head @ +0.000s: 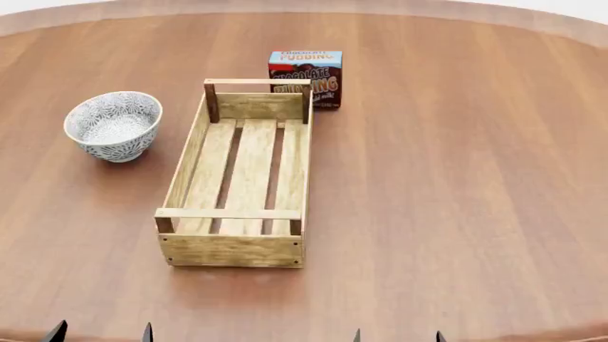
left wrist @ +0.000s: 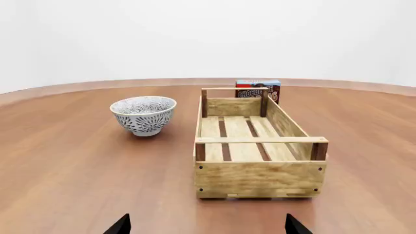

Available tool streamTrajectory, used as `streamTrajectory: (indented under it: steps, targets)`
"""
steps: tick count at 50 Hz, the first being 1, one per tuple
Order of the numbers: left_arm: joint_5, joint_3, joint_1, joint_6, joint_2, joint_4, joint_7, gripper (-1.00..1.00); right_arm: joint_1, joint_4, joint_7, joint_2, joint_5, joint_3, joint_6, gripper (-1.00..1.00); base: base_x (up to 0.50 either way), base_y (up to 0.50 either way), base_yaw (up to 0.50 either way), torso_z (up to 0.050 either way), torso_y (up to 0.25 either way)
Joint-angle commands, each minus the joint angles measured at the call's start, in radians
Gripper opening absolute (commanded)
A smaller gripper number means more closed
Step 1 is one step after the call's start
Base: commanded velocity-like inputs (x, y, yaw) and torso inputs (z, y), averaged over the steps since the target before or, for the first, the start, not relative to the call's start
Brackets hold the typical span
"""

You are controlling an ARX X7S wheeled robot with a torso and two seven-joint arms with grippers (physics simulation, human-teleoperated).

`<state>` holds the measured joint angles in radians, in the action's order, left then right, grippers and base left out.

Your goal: Pick up the bowl on the left and put it in the tray.

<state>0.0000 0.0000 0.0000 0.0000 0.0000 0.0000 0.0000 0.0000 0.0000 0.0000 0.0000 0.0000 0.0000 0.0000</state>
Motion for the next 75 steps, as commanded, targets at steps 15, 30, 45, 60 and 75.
streamTrajectory:
  steps: [15, 30, 45, 60, 75]
  targets:
    - [-0.050, 0.065, 0.001, 0.001, -0.053, -0.003, -0.059, 1.00, -0.001, 0.007, 0.059, 0.054, 0.058, -0.065, -0.017, 1.00, 0.00, 0.00, 0.00, 0.000, 0.000]
    - [-0.066, 0.089, 0.000, 0.009, -0.074, -0.004, -0.089, 1.00, -0.003, 0.003, 0.076, 0.078, 0.070, -0.099, -0.028, 1.00, 0.00, 0.09, 0.00, 0.000, 0.000]
    - [-0.083, 0.111, -0.003, 0.006, -0.091, -0.005, -0.105, 1.00, -0.001, 0.005, 0.094, 0.096, 0.084, -0.122, -0.027, 1.00, 0.00, 0.50, 0.00, 0.000, 0.000]
    - [-0.097, 0.130, -0.008, 0.005, -0.107, -0.005, -0.126, 1.00, 0.005, 0.003, 0.114, 0.112, 0.096, -0.139, -0.023, 1.00, 0.00, 0.50, 0.00, 0.000, 0.000]
    - [-0.109, 0.145, -0.013, -0.002, -0.121, 0.003, -0.143, 1.00, 0.008, -0.005, 0.129, 0.125, 0.107, -0.153, -0.020, 1.00, 0.00, 0.50, 0.00, 0.000, 0.000]
